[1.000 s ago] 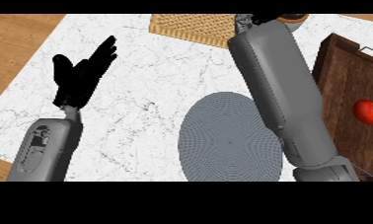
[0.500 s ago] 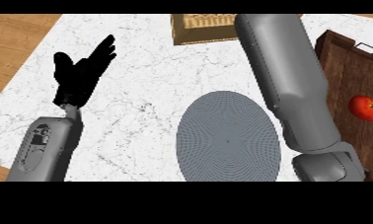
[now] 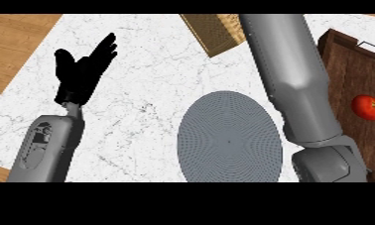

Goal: Pick the cupcake from the placemat and place it in the basket

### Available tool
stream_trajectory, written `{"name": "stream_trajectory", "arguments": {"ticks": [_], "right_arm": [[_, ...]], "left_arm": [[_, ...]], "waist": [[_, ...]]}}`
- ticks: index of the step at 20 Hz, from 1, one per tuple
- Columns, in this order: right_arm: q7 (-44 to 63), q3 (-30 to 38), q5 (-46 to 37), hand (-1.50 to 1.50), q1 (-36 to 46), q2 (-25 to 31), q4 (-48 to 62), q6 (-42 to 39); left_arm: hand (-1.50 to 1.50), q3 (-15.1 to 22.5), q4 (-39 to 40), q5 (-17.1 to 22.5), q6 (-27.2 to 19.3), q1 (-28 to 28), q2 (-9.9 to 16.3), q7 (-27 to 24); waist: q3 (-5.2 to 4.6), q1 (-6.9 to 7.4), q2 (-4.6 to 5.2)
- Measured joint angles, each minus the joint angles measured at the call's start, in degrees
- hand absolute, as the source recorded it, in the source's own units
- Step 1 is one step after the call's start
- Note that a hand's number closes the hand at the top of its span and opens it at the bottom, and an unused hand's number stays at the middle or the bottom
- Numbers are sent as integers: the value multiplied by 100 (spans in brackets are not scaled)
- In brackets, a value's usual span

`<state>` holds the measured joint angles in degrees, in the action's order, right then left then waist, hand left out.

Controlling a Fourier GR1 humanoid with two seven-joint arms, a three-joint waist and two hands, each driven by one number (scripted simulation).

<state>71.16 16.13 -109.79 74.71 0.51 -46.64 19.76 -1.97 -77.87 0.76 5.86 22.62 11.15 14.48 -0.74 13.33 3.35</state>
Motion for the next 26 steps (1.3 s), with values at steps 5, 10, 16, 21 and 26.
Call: {"name": "stream_trajectory", "arguments": {"ticks": [5, 10, 16, 21, 26], "right_arm": [[-3, 287, -337, 150, 42, 1, 101, 15], [-10, 596, -792, -150, -28, -5, -21, 59], [-1, 1017, -1123, -150, -188, -12, -160, 130], [-13, 1152, -1325, -150, -200, -19, -234, 271], [-33, 1201, -1685, -150, -156, -23, -643, 499]], "left_arm": [[0, 32, 28, -22, -20, 19, -44, -2], [0, -19, 80, -30, -65, 12, -31, -7], [0, -43, 108, -22, -59, 11, -20, -25], [0, -30, 157, -19, -63, 70, -61, -43], [0, -35, 218, -28, -56, 65, -50, -60]], "waist": [[17, 26, 17], [24, -83, 4], [35, -56, 2], [39, -1, 1], [38, -13, -36]]}}
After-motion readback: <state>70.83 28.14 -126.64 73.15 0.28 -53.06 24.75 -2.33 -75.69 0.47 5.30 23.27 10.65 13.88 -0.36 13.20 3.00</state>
